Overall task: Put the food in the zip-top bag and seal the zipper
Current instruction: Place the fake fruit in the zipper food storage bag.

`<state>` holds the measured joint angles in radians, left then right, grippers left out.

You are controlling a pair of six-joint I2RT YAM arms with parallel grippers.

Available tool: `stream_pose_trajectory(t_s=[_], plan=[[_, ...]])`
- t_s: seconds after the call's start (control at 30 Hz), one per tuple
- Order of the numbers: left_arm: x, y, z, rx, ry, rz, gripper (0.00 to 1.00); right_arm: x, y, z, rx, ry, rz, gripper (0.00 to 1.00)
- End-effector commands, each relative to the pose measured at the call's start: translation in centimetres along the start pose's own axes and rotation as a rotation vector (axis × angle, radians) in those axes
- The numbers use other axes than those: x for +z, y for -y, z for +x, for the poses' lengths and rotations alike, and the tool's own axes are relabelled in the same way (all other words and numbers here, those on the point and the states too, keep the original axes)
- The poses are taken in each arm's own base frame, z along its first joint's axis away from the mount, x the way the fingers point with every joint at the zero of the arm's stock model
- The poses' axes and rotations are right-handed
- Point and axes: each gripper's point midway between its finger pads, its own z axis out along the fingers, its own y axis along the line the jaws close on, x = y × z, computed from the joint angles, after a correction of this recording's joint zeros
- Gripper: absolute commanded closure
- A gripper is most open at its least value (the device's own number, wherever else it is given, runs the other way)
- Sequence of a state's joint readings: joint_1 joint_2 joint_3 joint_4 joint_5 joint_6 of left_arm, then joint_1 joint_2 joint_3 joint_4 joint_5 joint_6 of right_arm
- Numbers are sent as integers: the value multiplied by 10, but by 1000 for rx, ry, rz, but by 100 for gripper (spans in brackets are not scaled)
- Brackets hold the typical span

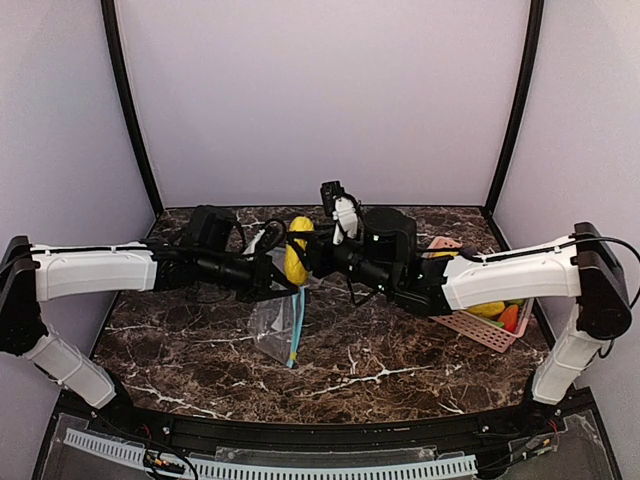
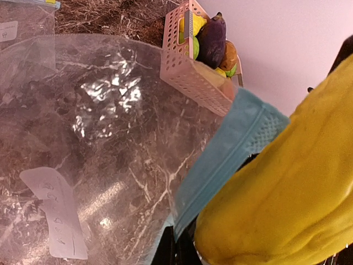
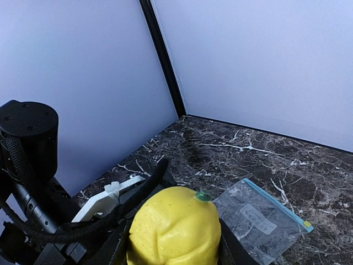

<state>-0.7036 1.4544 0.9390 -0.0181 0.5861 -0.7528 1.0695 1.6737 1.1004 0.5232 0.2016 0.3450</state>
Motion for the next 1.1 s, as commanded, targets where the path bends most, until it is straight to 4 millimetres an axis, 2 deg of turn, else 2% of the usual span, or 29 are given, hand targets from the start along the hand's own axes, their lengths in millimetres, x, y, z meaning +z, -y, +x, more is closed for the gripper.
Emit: stream_pose_trajectory(t_s=[0.0,0.17,0.33,0.43,0.7,0.97,1.07], plan=[[-12,21,1,37,17,75,99,4,6,-15,-58,83,63,63],[-16,33,0,55,25,124,99,5,14,-13,-96,93,103,62],[-20,42,-4,72,47,157,99,5,11,-7,-73,80,78,63],[-21,40,-9,79,81,139,99,1,7,-1,-54,53,50,63],[-21,37,-15,91,122,140,99,-15,-1,29,18,-75,-28,63],[-22,39,-15,119,141,159,99,-18,-16,57,94,-239,-107,62],[-22,38,-14,122,144,158,99,-20,-15,65,97,-286,-106,62]])
